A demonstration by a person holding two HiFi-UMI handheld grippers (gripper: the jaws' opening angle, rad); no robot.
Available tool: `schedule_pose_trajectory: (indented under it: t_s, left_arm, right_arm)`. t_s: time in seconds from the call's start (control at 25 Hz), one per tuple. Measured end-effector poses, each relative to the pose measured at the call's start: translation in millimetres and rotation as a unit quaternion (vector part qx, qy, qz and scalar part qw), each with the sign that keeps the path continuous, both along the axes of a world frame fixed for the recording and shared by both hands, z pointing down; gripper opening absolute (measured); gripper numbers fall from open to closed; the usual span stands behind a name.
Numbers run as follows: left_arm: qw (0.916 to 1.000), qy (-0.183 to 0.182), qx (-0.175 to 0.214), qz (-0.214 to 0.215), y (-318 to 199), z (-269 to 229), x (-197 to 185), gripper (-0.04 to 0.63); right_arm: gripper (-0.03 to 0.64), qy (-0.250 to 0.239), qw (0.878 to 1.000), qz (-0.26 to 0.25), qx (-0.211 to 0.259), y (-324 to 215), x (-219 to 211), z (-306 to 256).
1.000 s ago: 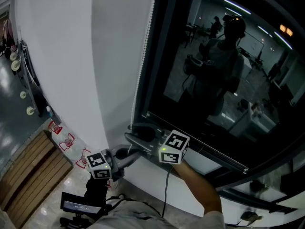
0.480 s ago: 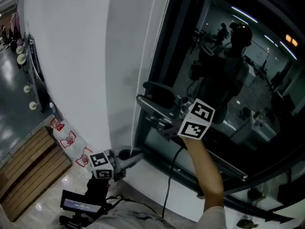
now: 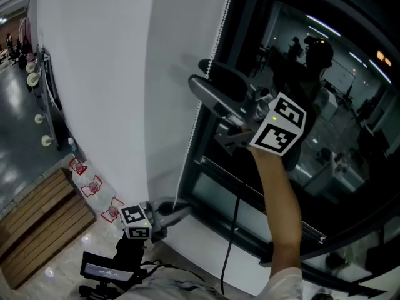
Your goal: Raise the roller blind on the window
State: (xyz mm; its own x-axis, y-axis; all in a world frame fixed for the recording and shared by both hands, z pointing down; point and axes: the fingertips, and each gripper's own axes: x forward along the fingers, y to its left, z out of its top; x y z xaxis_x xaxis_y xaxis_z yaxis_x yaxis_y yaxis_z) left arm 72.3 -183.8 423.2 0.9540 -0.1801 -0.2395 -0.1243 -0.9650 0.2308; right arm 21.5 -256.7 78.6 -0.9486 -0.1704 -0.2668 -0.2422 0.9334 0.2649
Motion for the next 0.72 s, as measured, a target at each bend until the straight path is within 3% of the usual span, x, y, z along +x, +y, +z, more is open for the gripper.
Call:
schedule_pose_trajectory:
  t_s: [0.32,0.72]
  left_arm:
    - [1.0000,0.003,-0.002,-0.005,-1,-1,-2,-0.002]
    - [0.9999,0.004,-0.003,-0.010,-4,0,-4,-0.002]
  right_arm:
    - [0.172,-0.020,0.999,-0.011,0.025,0,1,-46]
    - [0.160,-0.018,0.999,-0.006,0.033,-4,-6,-61]
